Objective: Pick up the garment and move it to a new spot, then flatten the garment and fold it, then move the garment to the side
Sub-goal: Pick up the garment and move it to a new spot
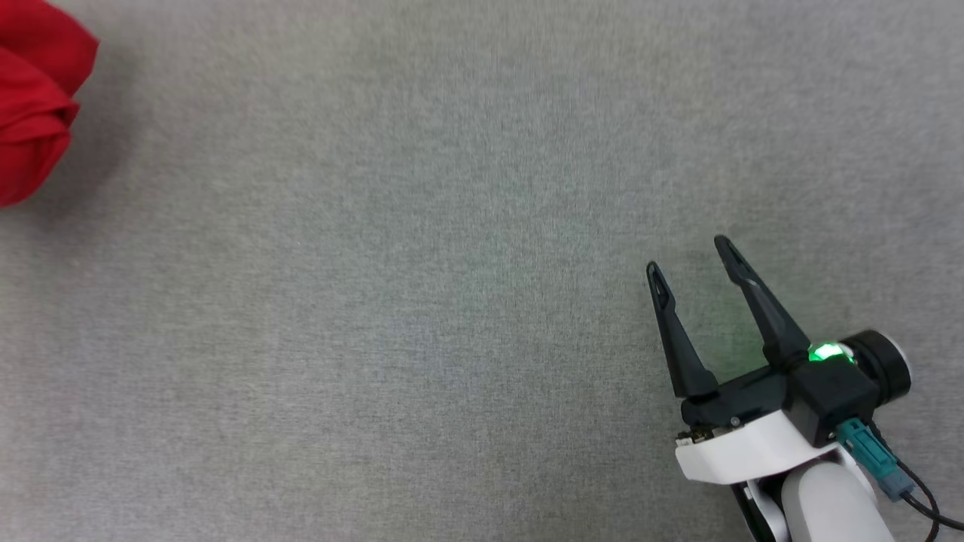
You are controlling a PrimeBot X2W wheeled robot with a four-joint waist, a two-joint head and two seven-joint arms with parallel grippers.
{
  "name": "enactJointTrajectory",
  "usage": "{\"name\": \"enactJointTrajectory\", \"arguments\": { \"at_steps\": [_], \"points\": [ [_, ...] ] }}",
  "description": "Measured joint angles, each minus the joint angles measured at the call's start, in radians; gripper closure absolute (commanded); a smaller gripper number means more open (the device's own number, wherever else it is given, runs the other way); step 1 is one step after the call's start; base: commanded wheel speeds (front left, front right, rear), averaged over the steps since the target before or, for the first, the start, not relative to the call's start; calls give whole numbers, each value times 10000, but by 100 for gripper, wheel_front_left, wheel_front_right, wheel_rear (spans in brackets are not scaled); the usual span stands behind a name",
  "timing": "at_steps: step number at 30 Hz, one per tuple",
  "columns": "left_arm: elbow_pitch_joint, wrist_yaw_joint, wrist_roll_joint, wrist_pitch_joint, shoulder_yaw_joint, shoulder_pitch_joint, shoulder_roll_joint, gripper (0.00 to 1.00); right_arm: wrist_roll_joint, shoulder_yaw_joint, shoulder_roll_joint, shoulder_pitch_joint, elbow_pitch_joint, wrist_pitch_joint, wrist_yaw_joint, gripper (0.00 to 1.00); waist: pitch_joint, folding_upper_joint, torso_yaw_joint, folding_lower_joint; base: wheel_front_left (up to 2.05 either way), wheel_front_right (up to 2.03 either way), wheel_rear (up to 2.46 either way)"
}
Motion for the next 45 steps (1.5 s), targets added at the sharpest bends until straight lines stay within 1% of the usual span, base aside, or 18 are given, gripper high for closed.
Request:
{"name": "enactJointTrajectory", "arguments": {
  "at_steps": [4,8,9,13,16,22,25,26,31,36,37,38,39,42,45],
  "points": [
    [-738,0,-765,-100,81,133,-221,100,265,-35,-4,231,155,0,0,0,-820,0,-2,-1,0,0,0],
    [-1668,31,-564,-238,-128,526,-121,100,474,-94,-6,397,211,0,0,0,-1573,0,-33,-1,0,0,0],
    [-1931,107,-545,-274,-173,634,-165,100,491,-115,-6,448,215,0,0,0,-1740,0,-46,-1,0,0,0],
    [-3162,470,-518,-399,-472,1122,-715,100,623,-236,-6,625,224,-2,0,0,-2323,0,-114,-1,0,0,0],
    [-4008,876,-360,-489,-798,1464,-1170,100,662,-314,-6,697,217,-2,0,0,-2624,0,-205,-1,0,0,0],
    [-5511,1977,59,-654,-1939,2130,-2819,100,656,-522,-8,852,180,-2,-2,0,-2963,0,-483,-1,0,0,0],
    [-5668,2251,366,-859,-2533,2271,-3661,100,654,-502,-10,845,115,-2,-2,0,-2974,0,-685,-2,0,0,0],
    [-5342,2382,631,-1149,-3108,2275,-4596,100,623,-522,-12,805,17,-2,0,0,-2878,0,-911,-2,0,0,0],
    [-4213,2276,754,-1413,-4031,2158,-6280,100,623,-679,-17,614,-188,0,-2,0,-2562,0,-1353,-1,0,0,0],
    [-2656,2119,1112,-2017,-4487,1562,-7582,100,581,-859,-21,398,-330,-2,-2,0,-2136,0,-1839,-2,0,0,0],
    [-2656,2119,1112,-2017,-4487,1562,-7582,100,581,-859,-21,398,-330,-2,-2,0,-2136,0,-1839,-2,0,0,0],
    [-2015,1981,1312,-2230,-4709,1358,-7988,80,591,-846,-21,360,-334,-2,-2,0,-1988,0,-2030,-1,0,0,0],
    [-1730,1887,1446,-2316,-4834,1256,-8107,0,612,-828,-21,342,-336,-2,-2,0,-1924,0,-2117,-1,0,0,0],
    [-984,1553,1739,-2719,-5079,1032,-8278,0,631,-780,-21,328,-337,0,-2,0,-1765,0,-2303,-1,0,0,0],
    [-510,1216,2025,-3325,-5122,841,-8278,0,658,-788,-21,332,-307,-2,-2,0,-1757,0,-2323,0,0,0,0]
  ]
}}
